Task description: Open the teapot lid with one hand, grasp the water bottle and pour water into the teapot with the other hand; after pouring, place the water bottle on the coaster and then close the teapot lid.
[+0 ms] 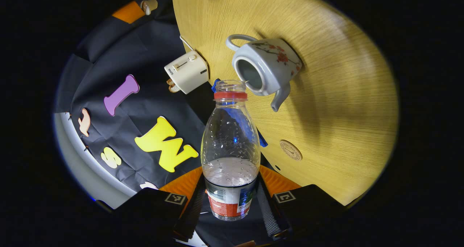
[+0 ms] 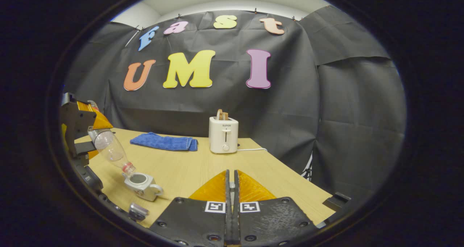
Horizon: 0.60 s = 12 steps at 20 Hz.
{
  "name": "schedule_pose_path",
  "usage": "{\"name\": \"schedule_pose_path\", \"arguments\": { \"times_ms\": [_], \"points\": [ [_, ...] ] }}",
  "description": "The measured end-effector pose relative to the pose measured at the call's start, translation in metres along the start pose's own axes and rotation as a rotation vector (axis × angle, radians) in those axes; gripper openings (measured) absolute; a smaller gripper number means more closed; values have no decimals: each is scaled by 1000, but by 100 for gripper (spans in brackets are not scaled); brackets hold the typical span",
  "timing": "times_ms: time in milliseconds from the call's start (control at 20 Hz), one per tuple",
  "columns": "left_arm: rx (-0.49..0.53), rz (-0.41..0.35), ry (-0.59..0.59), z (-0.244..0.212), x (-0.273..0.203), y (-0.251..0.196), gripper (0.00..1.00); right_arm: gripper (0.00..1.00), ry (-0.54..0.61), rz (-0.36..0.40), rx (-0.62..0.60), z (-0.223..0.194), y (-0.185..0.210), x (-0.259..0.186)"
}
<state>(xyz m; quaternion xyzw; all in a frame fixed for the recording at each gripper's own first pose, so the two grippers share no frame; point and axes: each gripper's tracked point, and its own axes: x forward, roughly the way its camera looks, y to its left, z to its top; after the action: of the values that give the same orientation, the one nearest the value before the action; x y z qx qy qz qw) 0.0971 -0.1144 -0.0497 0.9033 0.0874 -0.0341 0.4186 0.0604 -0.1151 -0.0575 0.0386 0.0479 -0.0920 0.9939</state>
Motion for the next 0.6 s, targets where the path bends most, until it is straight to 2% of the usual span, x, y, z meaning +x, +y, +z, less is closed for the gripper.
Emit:
{"name": "schedule_pose_path", "arguments": {
  "times_ms": [50,100,600],
  "points": [
    [10,0,-2,-1,-2,0,77,0,-3,-1,5,1,-1,0],
    [16,-3,-3,-1,-3,-1,73,0,-3,-1,7,2,-1,0],
    [-34,-14,-14,-6,-1,-4,73,0,-9,-9,29,7,-9,-3]
  ]
}}
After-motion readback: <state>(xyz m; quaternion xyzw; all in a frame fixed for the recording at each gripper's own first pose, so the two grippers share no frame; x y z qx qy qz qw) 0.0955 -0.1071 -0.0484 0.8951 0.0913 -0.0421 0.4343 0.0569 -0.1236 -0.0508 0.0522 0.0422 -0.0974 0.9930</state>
